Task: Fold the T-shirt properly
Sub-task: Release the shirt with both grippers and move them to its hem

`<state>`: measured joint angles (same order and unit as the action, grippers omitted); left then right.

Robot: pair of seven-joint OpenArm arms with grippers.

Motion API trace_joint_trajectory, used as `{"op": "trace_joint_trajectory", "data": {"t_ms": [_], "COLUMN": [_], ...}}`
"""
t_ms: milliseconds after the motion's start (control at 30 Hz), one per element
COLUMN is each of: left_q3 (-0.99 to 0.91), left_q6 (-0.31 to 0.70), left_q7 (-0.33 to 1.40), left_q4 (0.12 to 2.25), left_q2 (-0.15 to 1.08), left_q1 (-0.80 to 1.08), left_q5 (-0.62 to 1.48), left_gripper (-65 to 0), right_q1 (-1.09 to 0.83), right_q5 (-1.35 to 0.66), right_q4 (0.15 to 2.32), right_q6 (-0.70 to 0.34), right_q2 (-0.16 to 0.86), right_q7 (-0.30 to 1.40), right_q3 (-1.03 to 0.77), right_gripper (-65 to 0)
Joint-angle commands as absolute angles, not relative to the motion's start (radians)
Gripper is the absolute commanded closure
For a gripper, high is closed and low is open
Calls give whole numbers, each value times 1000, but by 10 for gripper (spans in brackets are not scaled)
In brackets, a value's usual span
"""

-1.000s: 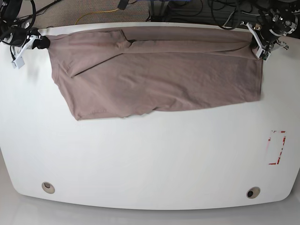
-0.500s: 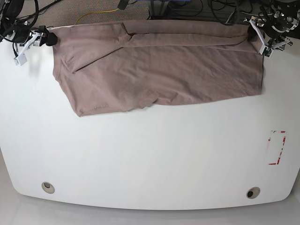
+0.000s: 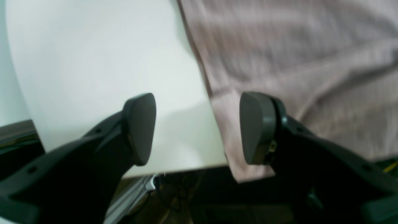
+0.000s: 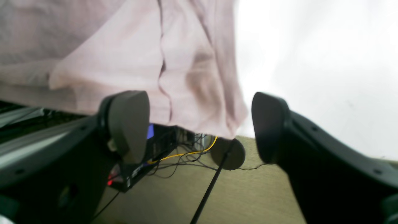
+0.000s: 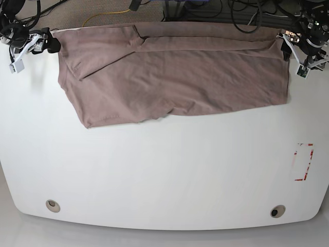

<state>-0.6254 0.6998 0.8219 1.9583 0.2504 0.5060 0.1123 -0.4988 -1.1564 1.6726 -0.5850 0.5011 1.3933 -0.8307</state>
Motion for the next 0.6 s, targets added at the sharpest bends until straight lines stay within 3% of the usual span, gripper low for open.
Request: {"op": "trace_joint_trajectory", "data": {"t_ms": [0, 233, 567], "left_q3": [-644, -664, -665], "left_q6": [698, 698, 698], "left_q7": [829, 891, 892], "left_q4": [1979, 1977, 1969], "left_q2": [262, 265, 263], "left_q1": [481, 372, 248], "left_q5": [117, 111, 36], "left_gripper": [-393, -392, -392], "right_q1": [-453, -337, -101], "right_q5": [-1171, -1167, -960], "right_q4": [1684, 1681, 1652], "right_q6": [-591, -591, -591], "right_q2": [526, 530, 507], "right_q7": [1382, 1379, 1379], "right_q3": [-831, -779, -662], "right_gripper": [-479, -479, -479]}}
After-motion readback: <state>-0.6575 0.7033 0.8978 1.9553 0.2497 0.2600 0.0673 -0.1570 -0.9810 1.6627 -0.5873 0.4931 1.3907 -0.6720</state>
